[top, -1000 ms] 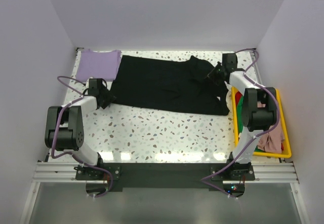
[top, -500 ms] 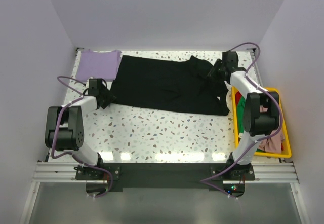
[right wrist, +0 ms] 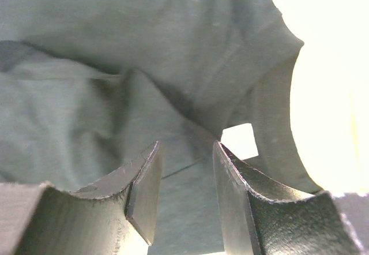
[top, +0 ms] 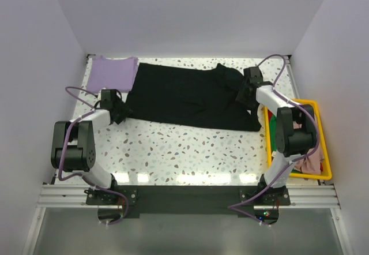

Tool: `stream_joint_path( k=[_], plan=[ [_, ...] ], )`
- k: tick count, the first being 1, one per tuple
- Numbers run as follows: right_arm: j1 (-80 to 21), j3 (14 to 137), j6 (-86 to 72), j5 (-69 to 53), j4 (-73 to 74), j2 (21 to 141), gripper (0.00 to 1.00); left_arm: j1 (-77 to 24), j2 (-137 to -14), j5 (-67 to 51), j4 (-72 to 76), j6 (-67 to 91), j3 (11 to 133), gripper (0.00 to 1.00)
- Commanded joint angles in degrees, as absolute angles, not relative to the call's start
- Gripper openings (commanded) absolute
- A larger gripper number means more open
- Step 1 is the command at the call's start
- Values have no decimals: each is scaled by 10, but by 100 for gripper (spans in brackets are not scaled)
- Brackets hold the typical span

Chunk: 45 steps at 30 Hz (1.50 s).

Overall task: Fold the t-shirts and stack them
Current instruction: Fold the tshirt

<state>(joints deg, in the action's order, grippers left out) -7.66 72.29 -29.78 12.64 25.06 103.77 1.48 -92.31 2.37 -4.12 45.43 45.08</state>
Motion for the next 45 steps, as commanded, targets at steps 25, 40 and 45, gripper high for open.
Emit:
stream_joint_path(
  k=[25, 40, 45],
  plan=[
    [-49, 700, -292, 206, 306, 1021, 3, 13, -919, 30, -47, 444, 458, 49],
    [-53, 665, -297, 128, 297, 941, 44, 15, -883, 26, -31, 439, 442, 59],
    [-104, 646, -300, 146, 300, 905, 55, 12, -911, 14, -18, 453, 443, 53]
  ],
)
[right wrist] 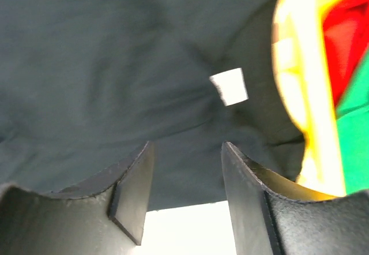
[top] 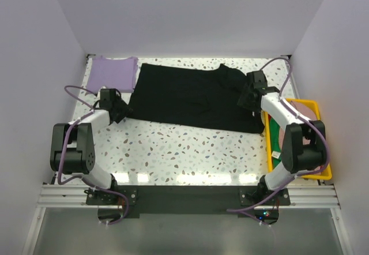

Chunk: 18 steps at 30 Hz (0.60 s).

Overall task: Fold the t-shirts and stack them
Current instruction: Fold the tshirt

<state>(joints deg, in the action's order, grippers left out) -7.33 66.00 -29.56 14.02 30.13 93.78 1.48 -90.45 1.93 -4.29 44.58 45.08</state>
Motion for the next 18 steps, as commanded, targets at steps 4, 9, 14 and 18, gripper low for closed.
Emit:
stream_joint_path(
  k=[4, 9, 14, 18],
  plan=[
    [-146, 615, -308, 148, 287, 894, 55, 5, -916, 16, -20, 464, 439, 43],
    [-147, 591, -310, 159, 269, 915, 55, -9, -909, 20, -25, 493, 420, 20],
    [-148, 582, -309, 141, 256, 954, 56, -3, -852, 42, -42, 515, 379, 0],
    [-152, 571, -308, 114, 252, 973, 56, 22, -801, 47, -48, 521, 335, 0]
  ],
)
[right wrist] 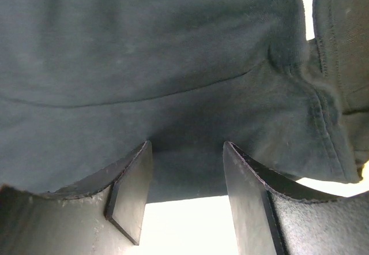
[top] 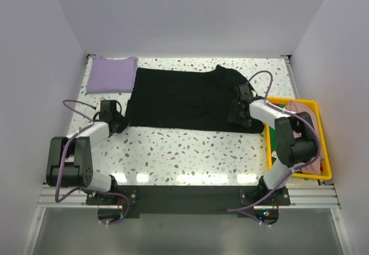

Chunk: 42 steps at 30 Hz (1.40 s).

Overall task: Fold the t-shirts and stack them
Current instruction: Fold the tshirt

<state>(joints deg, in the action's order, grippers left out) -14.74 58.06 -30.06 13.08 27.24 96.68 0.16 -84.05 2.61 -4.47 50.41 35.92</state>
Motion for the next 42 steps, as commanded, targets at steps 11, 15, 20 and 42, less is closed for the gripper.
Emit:
stream_joint_path(
  k=[11, 15, 20, 42],
  plan=[
    [-168, 457, -338, 19, 257, 931, 56, 62, -654, 117, -118, 528, 226, 0],
    [-191, 389, -360, -23, 260, 868, 56, 67, -603, 136, -150, 529, 210, 0],
    [-212, 301, -410, -61, 285, 741, 56, 69, -549, 134, -178, 533, 200, 0],
    [-257, 497, -347, 64, 269, 785, 56, 29, -595, -11, -93, 439, 344, 56]
  ],
)
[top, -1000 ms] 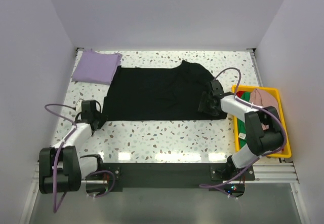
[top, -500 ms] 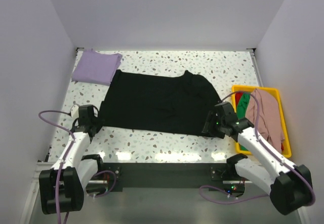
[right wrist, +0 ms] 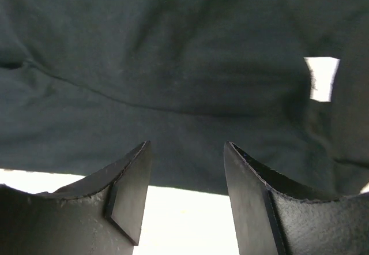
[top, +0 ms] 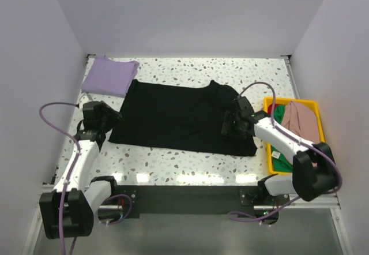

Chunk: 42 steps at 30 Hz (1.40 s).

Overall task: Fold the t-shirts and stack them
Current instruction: Fold the tshirt

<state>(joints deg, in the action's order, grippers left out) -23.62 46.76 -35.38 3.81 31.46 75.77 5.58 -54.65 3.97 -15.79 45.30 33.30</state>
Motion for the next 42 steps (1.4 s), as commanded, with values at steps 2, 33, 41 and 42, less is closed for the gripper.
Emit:
stream_joint_path(
  k=[2, 33, 41, 42],
  plan=[
    [-272, 500, -354, 74, 252, 821, 56, -27, -644, 23, -81, 441, 357, 55],
    [-283, 294, -468, 31, 347, 646, 57, -128, -554, 4, -140, 590, 132, 47],
    [-265, 412, -388, 32, 351, 722, 58, -131, -518, 28, -196, 548, 208, 52],
    [-265, 425, -382, 34, 357, 728, 58, -131, -526, 38, -203, 539, 224, 52]
  ],
)
